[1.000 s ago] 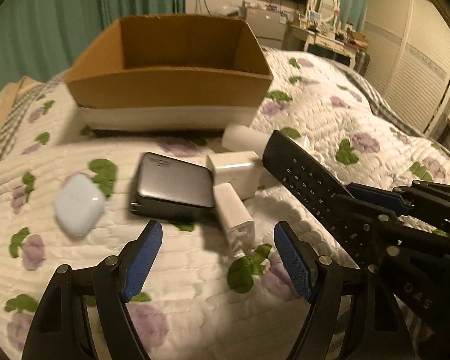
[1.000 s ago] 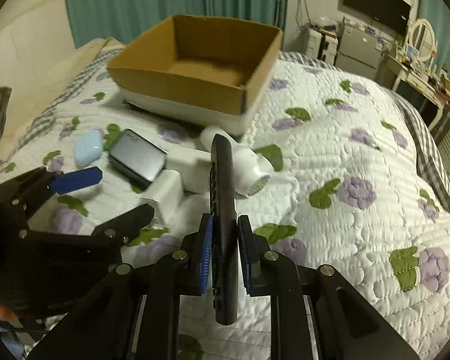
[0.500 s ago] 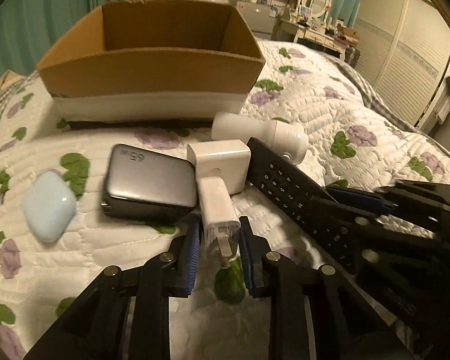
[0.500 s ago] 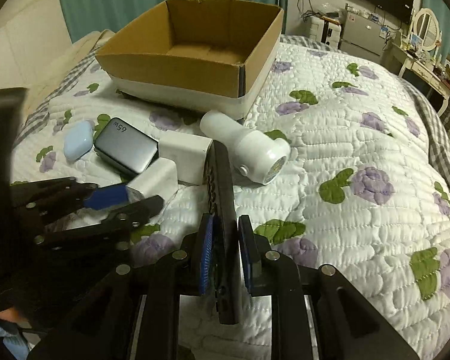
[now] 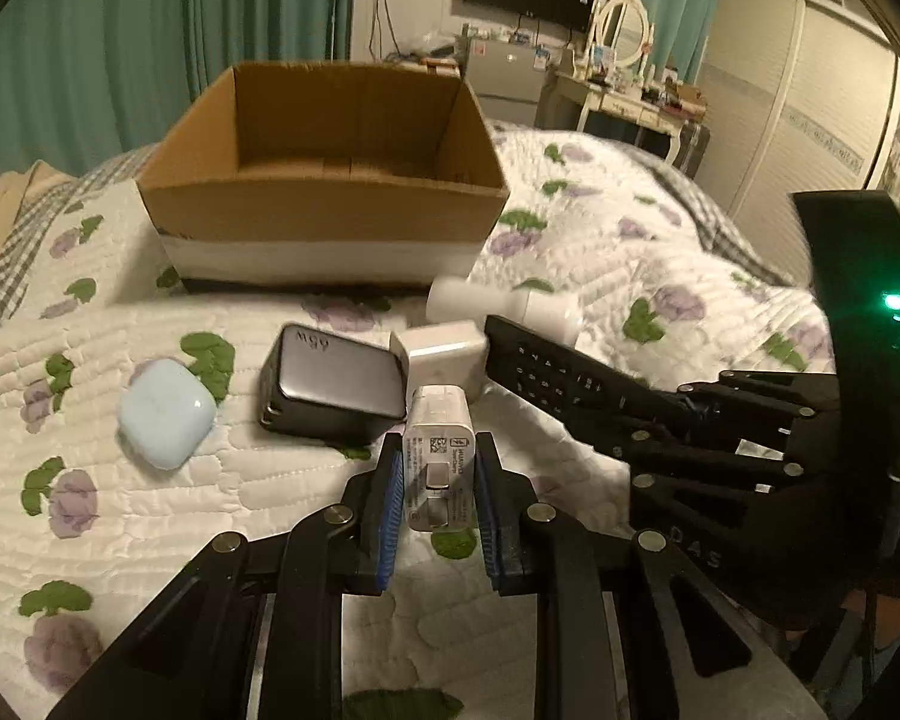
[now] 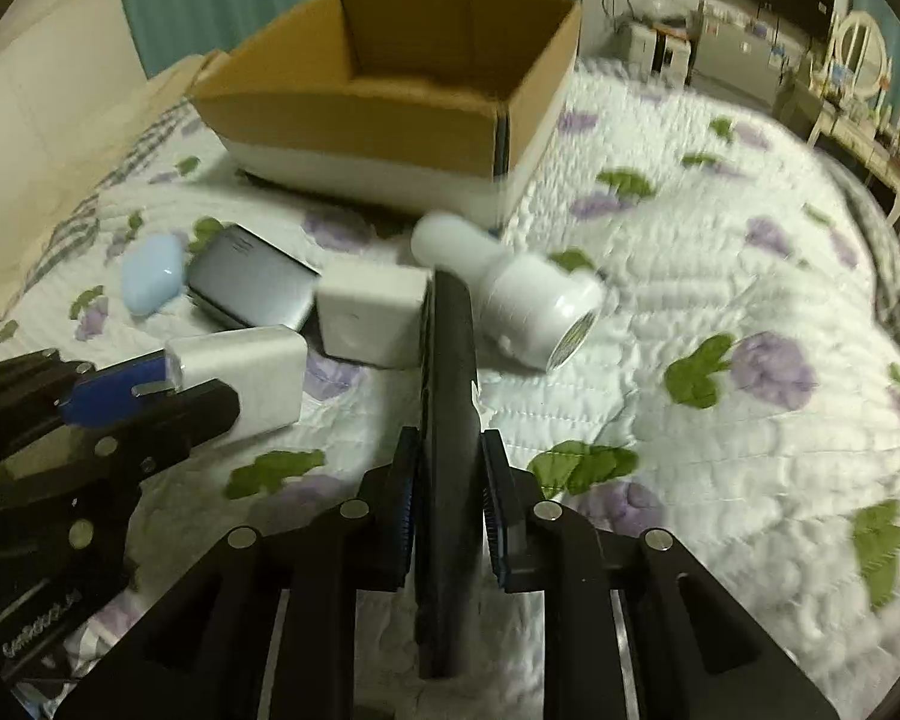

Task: Organize rigid objects
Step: 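Grasp the small white plug charger with the left tool, then lower the white charger into the box with the left tool while the right tool drops the remote in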

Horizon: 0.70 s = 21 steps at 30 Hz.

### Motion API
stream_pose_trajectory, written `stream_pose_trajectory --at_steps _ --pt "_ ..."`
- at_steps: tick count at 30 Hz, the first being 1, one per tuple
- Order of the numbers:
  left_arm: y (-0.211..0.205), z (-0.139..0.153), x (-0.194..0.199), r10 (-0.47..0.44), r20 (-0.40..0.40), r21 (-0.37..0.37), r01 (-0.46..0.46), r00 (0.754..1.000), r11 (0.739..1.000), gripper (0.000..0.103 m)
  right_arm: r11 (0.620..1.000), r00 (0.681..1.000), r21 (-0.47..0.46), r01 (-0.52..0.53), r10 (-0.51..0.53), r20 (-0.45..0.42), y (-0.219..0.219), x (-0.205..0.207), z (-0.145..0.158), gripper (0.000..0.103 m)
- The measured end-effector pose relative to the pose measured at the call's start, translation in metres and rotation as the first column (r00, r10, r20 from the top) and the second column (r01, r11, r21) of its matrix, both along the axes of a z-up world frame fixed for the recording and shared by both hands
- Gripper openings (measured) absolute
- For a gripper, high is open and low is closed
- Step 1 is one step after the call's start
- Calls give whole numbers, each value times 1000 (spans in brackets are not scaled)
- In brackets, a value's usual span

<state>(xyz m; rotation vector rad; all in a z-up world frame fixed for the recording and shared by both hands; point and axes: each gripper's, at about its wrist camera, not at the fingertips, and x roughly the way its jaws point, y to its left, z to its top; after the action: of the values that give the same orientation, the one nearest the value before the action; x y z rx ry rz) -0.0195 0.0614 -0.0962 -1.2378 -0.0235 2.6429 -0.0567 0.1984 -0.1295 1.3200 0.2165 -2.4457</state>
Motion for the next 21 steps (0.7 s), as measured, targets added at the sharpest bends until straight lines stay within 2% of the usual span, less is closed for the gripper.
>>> stream_pose_trajectory --at_steps 5,10,17,21 --pt "1 28 -5 16 -59 5 -16 998 1000 22 999 993 -32 2 -6 -116 4 11 49 18" --pt "-5 62 -22 42 -127 3 -42 991 999 22 998 976 -67 -23 8 -216 1 5 97 18" --pt "-28 106 -71 94 -223 -8 -99 970 995 22 995 951 -94 -33 2 -310 -16 -38 142 18" --pt "-46 117 -106 133 -244 -24 -143 961 989 22 994 942 -106 -36 -2 -335 -27 -72 152 18"
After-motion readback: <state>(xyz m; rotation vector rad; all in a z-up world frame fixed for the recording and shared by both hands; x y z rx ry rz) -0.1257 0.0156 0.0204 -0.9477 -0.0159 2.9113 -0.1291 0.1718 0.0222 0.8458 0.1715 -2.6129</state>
